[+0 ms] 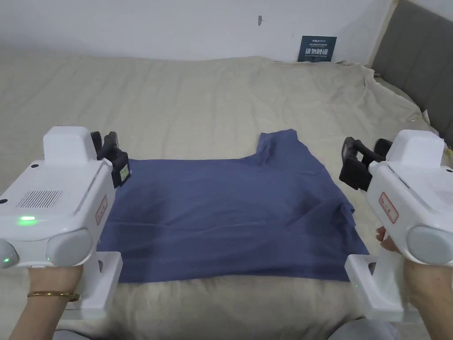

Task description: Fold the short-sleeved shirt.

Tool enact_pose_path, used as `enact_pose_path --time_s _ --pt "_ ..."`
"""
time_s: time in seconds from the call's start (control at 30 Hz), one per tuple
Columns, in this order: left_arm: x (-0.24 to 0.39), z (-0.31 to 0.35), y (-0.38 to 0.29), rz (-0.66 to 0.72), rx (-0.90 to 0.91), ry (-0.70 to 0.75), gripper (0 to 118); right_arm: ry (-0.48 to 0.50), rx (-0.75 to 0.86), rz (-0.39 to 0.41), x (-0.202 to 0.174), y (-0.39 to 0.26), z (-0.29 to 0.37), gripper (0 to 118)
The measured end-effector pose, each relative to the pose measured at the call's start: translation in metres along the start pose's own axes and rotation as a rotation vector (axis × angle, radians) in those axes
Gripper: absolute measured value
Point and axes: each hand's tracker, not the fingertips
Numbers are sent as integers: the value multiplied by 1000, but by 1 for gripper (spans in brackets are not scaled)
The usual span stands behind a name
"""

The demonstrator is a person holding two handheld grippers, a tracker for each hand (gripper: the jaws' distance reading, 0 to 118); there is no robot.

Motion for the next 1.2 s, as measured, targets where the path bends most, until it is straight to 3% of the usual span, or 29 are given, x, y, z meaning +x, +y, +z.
enact_pose_path --time_s 0.07,0.1,0.53,0.67,0.8,0.93,0.97,1.0,1.1,1.2 --pt "3 1 -3 -10 -2 2 0 9 0 -11 -1 -1 1 9" --pt "2 1 -4 -14 -8 0 0 7 1 -6 -2 -1 1 0" --pt "-4 -19 -14 -14 -51 -6 0 52 -56 10 -8 12 -31 0" --pt "-10 -30 -15 -10 -61 10 0 62 -126 22 -5 19 -73 0" --pt "-10 -39 -11 -15 -65 23 0 66 -254 -18 4 29 -131 0" --pt "-13 -57 -7 7 -72 26 0 47 -412 -10 10 32 -198 0" --pt "-12 -61 -4 6 -72 28 0 40 -472 -16 13 30 -216 2" --pt "-12 -67 -3 9 -72 31 0 32 -499 -41 15 27 -233 18" --pt "-14 -85 -2 24 -81 34 0 37 -641 -34 20 15 -278 101" --pt "-15 -104 -7 7 -87 52 0 33 -740 -25 25 -3 -317 105"
